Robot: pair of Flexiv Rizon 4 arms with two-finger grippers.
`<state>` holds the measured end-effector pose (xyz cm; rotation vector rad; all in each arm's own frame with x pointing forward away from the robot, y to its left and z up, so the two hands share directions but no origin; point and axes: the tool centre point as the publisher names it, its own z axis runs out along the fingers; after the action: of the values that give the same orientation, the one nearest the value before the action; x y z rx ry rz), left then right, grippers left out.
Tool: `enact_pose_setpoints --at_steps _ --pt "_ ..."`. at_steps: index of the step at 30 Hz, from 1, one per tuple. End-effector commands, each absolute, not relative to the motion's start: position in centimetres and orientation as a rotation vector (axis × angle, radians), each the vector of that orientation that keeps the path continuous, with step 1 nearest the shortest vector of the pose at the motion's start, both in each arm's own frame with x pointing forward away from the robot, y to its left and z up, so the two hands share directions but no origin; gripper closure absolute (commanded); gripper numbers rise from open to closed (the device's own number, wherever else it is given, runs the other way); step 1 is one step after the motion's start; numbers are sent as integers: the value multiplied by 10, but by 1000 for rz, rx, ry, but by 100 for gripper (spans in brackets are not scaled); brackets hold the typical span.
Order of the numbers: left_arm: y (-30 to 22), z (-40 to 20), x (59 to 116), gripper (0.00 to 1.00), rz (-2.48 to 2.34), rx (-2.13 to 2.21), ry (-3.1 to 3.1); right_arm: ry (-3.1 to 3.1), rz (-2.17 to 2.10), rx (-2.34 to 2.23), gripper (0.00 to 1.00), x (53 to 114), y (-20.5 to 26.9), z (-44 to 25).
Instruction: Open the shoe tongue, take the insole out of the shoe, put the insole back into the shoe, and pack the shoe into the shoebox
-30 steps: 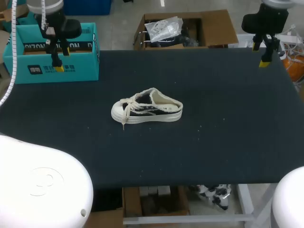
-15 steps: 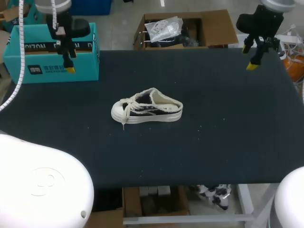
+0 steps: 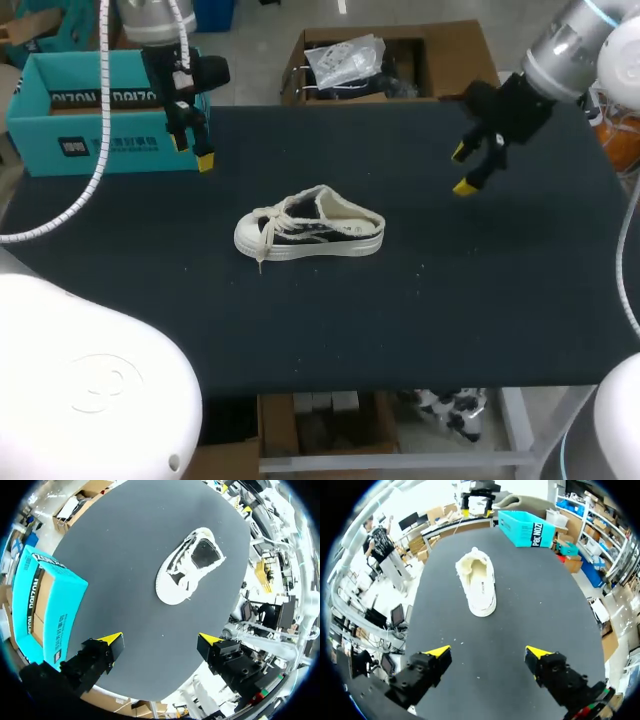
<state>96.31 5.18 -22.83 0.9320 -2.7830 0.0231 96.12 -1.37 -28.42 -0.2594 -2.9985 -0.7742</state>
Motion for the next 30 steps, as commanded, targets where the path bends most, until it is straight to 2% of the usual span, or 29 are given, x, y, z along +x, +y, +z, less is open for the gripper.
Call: enact_pose_setpoints --at_steps 1,13,15,20,30 --pt "48 -230 958 0 -7 1417 -2629 -3048 -849 -308 0 957 -9 -303" --pt "48 -230 958 0 -7 1417 -2629 -3048 -849 -308 0 957 -9 -303" --pt "27 -226 962 0 -59 1638 -2450 -3048 -849 -308 0 957 -9 -303" --pt "-18 -238 956 0 -162 2149 -2122 -2997 -979 -233 0 960 25 -331" --pt "-70 -250 929 0 -156 2344 -1980 -2893 -1162 -178 0 953 75 -382"
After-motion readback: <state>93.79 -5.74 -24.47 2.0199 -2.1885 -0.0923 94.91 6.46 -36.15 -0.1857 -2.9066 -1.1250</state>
